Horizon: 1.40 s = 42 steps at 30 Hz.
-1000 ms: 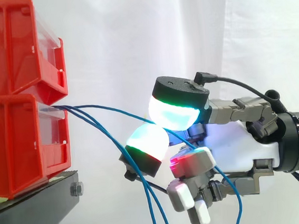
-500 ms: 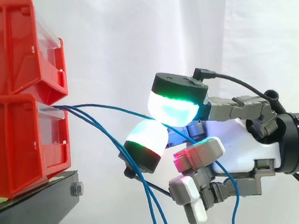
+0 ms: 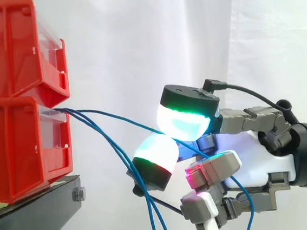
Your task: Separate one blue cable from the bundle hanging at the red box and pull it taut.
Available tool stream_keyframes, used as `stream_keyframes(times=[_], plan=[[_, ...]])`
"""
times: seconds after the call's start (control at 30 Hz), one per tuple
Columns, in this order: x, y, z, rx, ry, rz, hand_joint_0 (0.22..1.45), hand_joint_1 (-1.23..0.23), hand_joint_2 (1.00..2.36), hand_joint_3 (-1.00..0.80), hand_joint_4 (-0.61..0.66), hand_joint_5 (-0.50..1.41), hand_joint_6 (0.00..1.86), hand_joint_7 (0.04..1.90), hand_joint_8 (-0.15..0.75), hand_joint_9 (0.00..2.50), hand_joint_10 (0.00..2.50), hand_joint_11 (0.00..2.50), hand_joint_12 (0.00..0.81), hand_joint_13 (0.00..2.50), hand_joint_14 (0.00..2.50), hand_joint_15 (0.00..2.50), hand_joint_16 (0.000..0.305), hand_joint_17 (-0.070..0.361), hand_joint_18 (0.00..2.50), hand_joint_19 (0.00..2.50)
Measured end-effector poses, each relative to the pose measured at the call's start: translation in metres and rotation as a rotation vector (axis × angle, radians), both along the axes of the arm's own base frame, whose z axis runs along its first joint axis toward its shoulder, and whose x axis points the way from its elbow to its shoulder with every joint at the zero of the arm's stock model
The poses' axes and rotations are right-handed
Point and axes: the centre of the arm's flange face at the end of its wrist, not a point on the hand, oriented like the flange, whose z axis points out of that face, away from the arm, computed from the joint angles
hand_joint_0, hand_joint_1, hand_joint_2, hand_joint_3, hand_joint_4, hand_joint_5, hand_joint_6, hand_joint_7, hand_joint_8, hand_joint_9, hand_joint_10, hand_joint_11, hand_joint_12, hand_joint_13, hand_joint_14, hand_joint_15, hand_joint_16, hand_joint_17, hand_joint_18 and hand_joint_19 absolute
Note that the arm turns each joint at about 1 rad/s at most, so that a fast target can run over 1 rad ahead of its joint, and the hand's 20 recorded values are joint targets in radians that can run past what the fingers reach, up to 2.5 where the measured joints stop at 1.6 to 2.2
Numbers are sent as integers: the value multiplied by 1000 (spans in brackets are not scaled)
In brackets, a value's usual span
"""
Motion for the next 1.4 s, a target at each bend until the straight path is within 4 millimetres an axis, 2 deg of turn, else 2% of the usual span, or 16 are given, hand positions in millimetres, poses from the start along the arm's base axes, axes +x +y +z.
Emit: stream_keyframes(times=[0.23, 0.47, 1.23, 1.4], plan=[[-2, 0, -2, -3, 13, 3, 624, -789, 1016, -80, 39, -164, 878, 986, 398, 1320, 38, 1417, 419, 1244, 19, 1084, 48, 107, 1037, 528], [-3, -2, -3, -5, 24, -2, 625, -791, 1018, -84, 50, -165, 877, 995, 396, 1311, 219, 1368, 410, 1304, 15, 1268, 48, 108, 1060, 588], [-3, 0, -3, -6, 25, 0, 630, -793, 1018, -92, 48, -166, 876, 986, 388, 1280, 318, 1349, 400, 1362, 8, 1394, 49, 111, 1107, 652], [-3, 0, -3, -6, 25, 2, 632, -794, 1017, -91, 47, -166, 875, 987, 376, 1261, 542, 1337, 388, 1407, 1, 1501, 51, 116, 1166, 761]])
